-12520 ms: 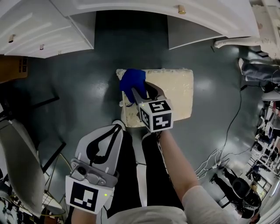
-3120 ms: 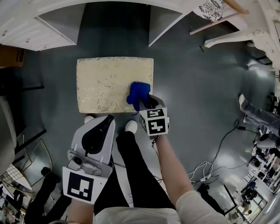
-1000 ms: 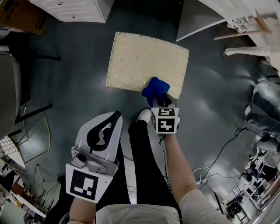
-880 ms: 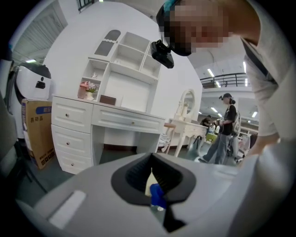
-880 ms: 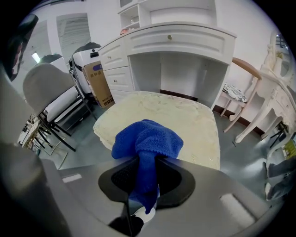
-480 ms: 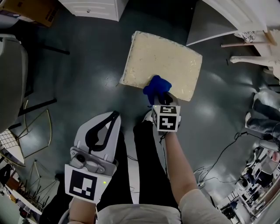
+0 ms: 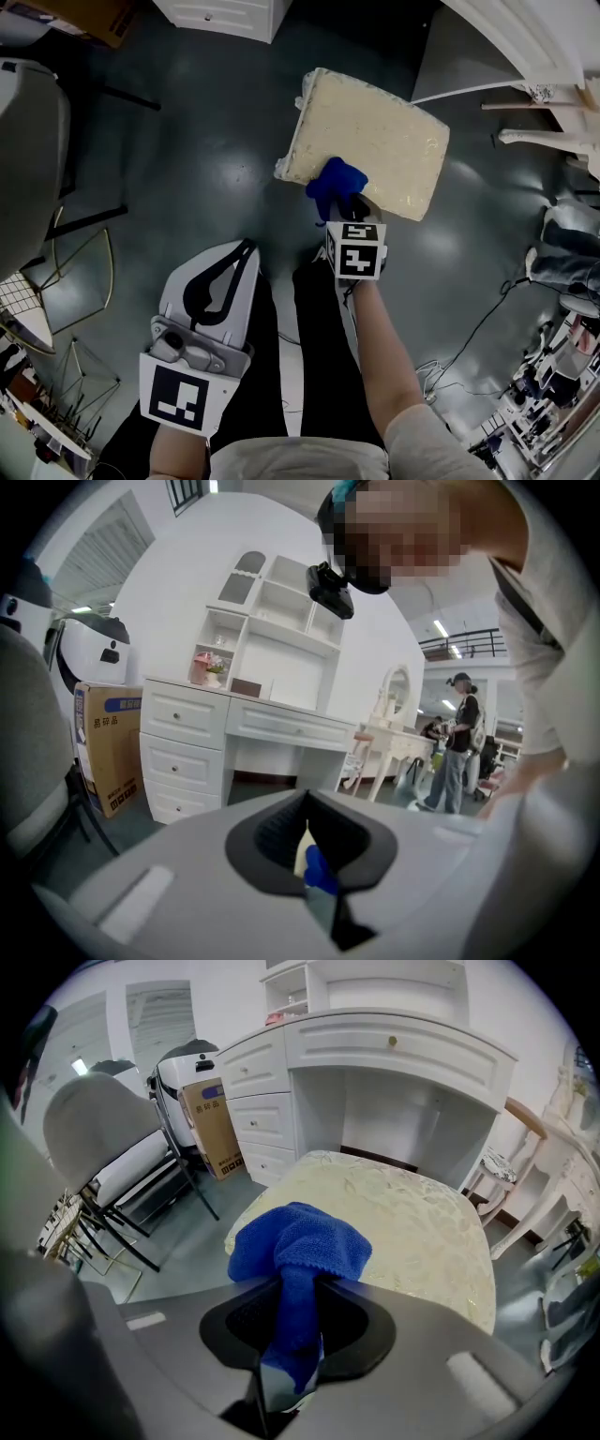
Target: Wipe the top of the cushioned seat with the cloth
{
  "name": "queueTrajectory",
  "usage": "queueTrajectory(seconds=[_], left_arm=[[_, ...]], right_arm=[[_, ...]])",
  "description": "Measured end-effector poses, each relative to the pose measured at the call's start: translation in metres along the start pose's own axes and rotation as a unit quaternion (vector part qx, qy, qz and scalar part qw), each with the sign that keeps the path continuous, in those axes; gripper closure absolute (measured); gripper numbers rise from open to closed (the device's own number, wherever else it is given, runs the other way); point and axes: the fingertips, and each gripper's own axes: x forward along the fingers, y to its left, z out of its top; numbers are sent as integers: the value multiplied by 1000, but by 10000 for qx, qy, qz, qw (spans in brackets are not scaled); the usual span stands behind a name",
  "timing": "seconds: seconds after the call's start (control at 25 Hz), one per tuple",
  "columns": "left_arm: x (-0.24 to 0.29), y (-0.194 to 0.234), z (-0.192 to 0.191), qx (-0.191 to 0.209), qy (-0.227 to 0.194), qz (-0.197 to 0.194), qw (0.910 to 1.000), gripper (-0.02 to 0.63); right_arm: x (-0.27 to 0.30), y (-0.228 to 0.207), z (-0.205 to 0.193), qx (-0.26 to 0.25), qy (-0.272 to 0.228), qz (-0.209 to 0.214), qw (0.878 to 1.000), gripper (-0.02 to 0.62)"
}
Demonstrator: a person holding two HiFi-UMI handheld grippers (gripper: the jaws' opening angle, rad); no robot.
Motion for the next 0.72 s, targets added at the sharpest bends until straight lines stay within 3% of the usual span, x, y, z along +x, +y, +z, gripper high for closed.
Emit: queueTrajectory(seconds=[0.72], left_arm=[[-30, 54, -5, -163, -41, 343, 9993, 606]], right_arm=[[19, 60, 29, -194, 12, 188, 9996, 503]])
